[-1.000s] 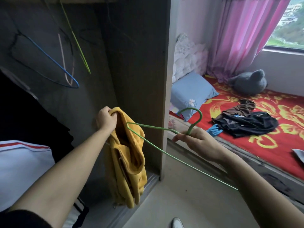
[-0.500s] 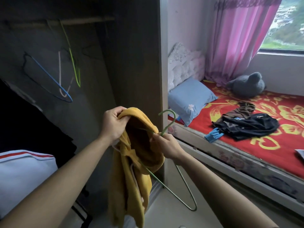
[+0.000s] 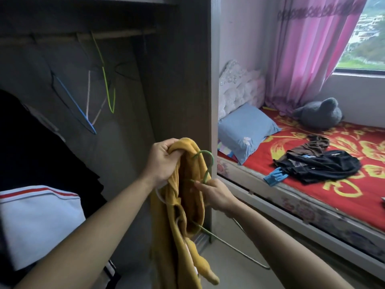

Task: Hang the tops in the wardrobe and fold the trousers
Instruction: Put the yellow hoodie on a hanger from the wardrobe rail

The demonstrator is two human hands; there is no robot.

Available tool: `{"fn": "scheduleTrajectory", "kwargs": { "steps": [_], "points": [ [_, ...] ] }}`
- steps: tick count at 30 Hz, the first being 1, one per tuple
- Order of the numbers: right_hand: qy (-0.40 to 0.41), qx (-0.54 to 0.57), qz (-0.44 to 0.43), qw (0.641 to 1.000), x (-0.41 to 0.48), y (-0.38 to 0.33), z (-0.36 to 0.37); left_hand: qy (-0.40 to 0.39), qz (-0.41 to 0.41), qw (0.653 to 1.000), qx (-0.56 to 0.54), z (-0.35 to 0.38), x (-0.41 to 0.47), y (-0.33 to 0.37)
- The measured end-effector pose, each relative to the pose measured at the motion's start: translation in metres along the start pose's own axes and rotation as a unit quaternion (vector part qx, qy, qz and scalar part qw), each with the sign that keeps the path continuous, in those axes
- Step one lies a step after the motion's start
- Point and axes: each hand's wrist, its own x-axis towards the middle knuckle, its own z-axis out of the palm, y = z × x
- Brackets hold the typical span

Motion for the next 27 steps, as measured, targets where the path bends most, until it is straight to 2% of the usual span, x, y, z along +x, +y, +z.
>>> {"fn": "scheduleTrajectory", "kwargs": {
  "steps": [2,5,8,10,13,16,19,21,24,27],
  "points": [
    [0.054,0.065,-0.048,0.995,-0.003,0.005,-0.006,0.019,0.016,0.999,0.042,-0.007,0.000,-0.003],
    [0.104,0.087,-0.120,0.983,-0.008,0.006,-0.023,0.083,0.037,0.968,0.234,-0.032,0.007,-0.019],
    [0.121,0.088,-0.183,0.972,-0.011,0.001,-0.036,0.146,0.010,0.948,0.283,-0.049,0.014,-0.026],
    [0.124,0.097,-0.207,0.965,-0.013,-0.008,-0.039,0.142,0.008,0.935,0.325,-0.057,0.024,-0.027],
    [0.104,0.117,-0.231,0.960,-0.017,-0.027,-0.037,0.080,-0.003,0.917,0.390,-0.067,0.041,-0.023],
    [0.095,0.114,-0.243,0.959,-0.018,-0.038,-0.035,0.011,-0.014,0.925,0.379,-0.077,0.055,-0.018],
    [0.090,0.070,-0.244,0.963,-0.017,-0.045,-0.038,-0.043,-0.017,0.959,0.280,-0.090,0.059,-0.013],
    [0.077,0.001,-0.238,0.968,-0.018,-0.053,-0.043,-0.044,-0.038,0.977,0.206,-0.095,0.056,-0.011],
    [0.072,-0.120,-0.207,0.968,-0.018,-0.072,-0.061,0.017,-0.048,0.985,0.168,-0.098,0.053,-0.018],
    [0.092,-0.190,-0.189,0.959,-0.017,-0.084,-0.084,0.145,-0.041,0.955,0.256,-0.104,0.053,-0.025]
  ]
}}
